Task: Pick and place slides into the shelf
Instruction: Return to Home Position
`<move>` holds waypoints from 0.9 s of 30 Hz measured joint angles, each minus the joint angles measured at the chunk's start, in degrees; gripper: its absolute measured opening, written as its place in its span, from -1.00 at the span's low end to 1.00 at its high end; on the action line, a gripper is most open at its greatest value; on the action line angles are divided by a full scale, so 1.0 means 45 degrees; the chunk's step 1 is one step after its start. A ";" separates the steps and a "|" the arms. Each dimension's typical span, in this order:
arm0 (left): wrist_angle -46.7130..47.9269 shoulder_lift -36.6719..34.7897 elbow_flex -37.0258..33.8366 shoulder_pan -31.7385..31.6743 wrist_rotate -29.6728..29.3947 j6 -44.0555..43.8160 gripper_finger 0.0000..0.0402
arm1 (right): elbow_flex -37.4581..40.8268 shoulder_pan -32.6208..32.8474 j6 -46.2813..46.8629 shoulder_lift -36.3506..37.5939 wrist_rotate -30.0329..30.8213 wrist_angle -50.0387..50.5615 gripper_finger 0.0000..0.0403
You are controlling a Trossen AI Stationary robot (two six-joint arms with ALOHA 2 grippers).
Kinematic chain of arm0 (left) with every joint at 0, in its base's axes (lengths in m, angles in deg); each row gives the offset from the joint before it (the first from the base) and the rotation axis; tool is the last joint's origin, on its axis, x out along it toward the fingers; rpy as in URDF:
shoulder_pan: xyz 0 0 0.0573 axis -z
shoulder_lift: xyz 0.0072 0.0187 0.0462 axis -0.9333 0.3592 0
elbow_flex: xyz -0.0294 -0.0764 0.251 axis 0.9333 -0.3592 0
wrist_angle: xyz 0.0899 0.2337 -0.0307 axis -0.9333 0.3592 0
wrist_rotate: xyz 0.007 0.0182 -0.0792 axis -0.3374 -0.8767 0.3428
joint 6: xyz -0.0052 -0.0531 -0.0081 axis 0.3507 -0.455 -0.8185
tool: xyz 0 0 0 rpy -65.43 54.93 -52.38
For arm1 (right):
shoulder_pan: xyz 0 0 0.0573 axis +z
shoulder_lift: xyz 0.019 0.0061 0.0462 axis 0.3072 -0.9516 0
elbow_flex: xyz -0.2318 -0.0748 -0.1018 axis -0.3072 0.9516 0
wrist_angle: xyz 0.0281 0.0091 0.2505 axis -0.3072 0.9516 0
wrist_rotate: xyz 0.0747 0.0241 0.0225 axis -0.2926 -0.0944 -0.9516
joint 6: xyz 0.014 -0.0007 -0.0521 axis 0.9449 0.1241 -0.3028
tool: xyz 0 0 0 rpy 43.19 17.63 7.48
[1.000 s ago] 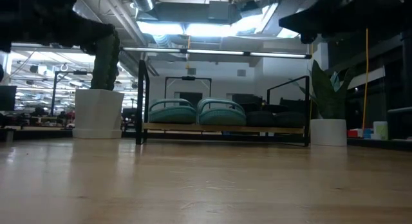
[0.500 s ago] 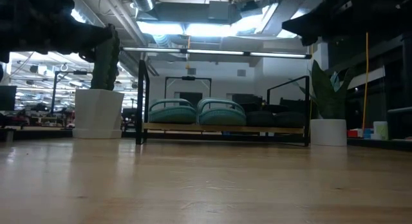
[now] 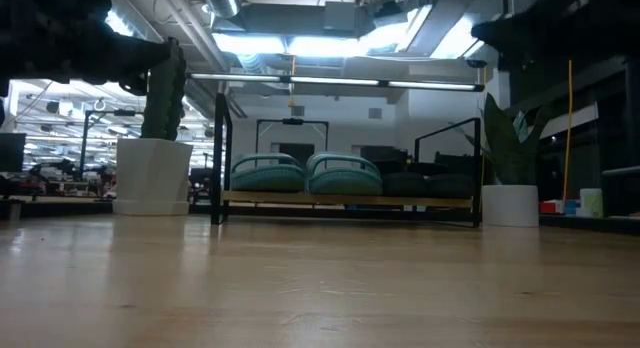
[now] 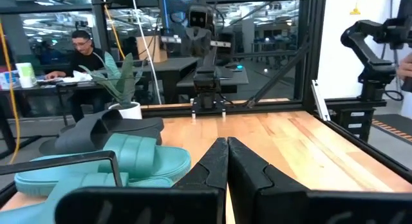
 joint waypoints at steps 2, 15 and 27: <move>0.0036 0.0000 -0.0001 0.0140 -0.0188 0.0151 -1.00 | 0.0811 0.0045 0.0267 0.0286 -0.0002 -0.0985 -0.99; 0.0073 0.0005 -0.0005 0.0981 -0.0212 0.0253 -1.00 | 0.2847 0.0131 0.0611 0.1064 0.0001 -0.2664 -0.99; 0.0623 0.0005 -0.0005 0.0981 -0.0211 -0.0150 -1.00 | 0.3467 0.0136 0.0621 0.1064 0.0127 -0.3271 -0.99</move>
